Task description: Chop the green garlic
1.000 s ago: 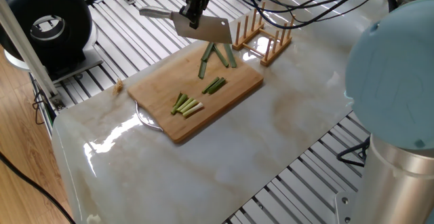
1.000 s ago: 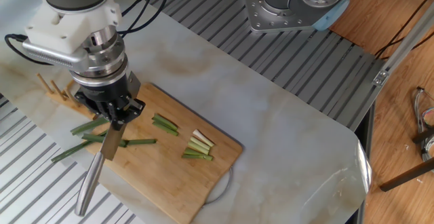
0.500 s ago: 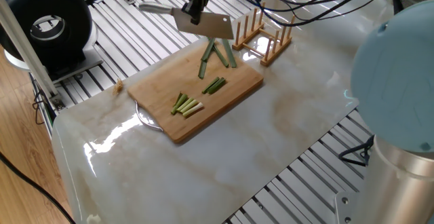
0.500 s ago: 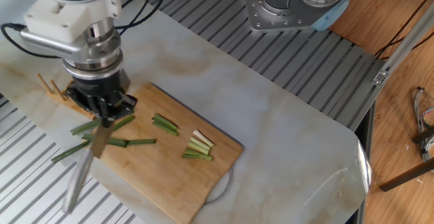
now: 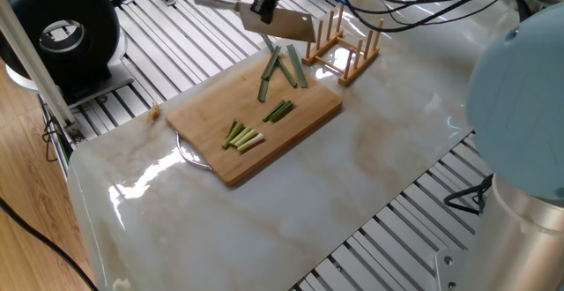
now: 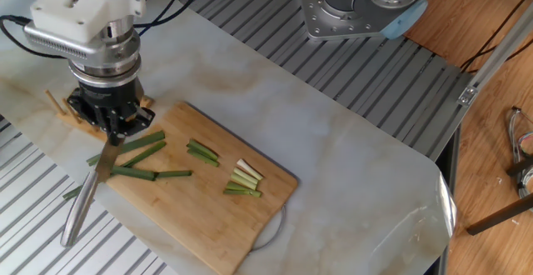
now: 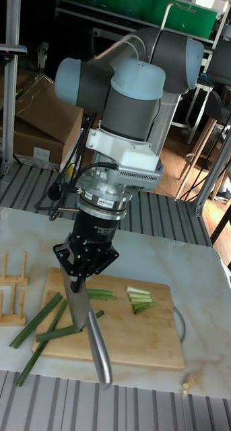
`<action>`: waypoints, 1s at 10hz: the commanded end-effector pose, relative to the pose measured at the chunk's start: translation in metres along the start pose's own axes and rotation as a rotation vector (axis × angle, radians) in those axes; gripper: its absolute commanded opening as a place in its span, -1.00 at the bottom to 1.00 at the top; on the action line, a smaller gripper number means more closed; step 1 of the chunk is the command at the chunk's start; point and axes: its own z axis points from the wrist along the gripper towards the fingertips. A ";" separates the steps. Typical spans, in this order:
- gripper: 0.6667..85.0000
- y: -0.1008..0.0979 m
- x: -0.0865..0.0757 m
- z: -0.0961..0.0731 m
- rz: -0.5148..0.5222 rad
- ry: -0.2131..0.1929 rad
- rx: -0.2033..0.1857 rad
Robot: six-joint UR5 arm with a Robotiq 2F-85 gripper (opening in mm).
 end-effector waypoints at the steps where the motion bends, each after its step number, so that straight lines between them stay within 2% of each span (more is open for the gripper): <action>1: -0.98 -0.001 0.007 0.001 -0.010 0.028 -0.007; 3: -0.98 -0.015 0.011 -0.003 -0.084 0.070 0.061; 4: -0.98 -0.017 0.014 -0.004 -0.104 0.099 0.074; 6: -0.98 -0.006 0.002 0.001 -0.104 0.086 0.027; 7: -0.98 -0.004 -0.005 0.000 -0.090 0.078 0.023; 8: -0.98 -0.004 -0.008 -0.001 -0.084 0.083 0.032; 10: -0.98 -0.001 -0.011 -0.001 -0.078 0.081 0.026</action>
